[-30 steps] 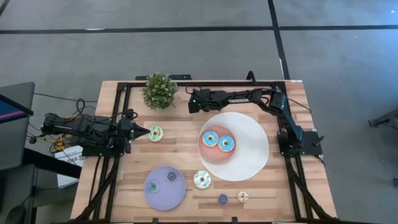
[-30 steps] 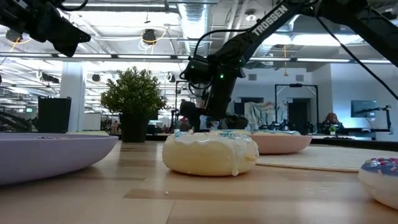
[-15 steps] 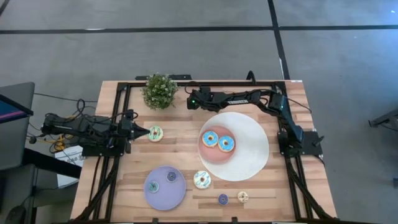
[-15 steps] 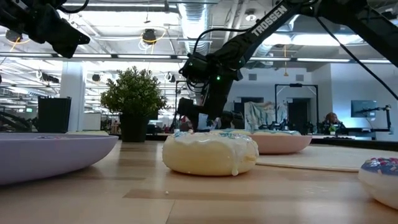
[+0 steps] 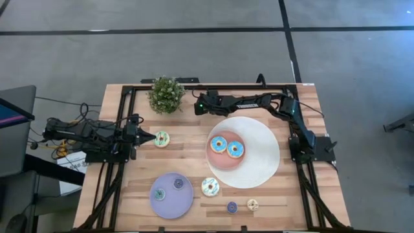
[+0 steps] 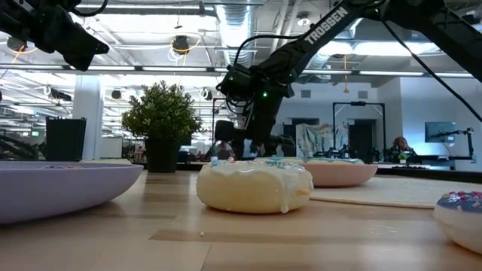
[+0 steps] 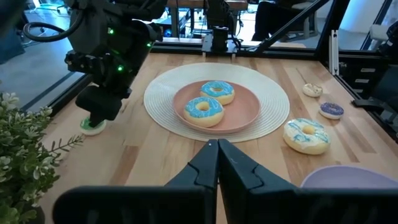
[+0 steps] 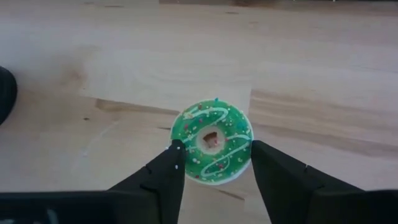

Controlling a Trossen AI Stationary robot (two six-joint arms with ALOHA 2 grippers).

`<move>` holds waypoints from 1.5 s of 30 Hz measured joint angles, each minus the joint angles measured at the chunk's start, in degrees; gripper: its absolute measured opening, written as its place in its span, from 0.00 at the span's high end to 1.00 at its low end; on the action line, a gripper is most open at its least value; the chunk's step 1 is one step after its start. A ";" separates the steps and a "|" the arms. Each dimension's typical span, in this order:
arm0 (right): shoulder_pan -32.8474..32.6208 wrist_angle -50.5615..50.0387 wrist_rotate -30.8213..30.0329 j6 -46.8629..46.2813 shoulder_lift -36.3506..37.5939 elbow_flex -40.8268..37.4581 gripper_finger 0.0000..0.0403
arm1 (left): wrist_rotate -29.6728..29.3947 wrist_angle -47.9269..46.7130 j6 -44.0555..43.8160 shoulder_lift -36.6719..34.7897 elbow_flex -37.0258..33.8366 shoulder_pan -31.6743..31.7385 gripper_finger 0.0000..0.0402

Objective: Pick & Place donuts
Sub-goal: Put the small green donut on the purple plate

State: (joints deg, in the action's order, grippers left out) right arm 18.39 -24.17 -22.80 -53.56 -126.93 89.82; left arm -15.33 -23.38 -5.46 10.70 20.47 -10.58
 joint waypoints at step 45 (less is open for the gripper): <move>0.00 -2.82 0.54 1.55 0.15 0.02 0.77 | 1.55 0.11 -2.80 0.00 0.00 -0.01 1.00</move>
State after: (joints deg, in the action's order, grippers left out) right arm 18.39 -27.00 -22.26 -52.00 -126.78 89.84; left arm -13.78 -23.27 -8.27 10.70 20.47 -10.59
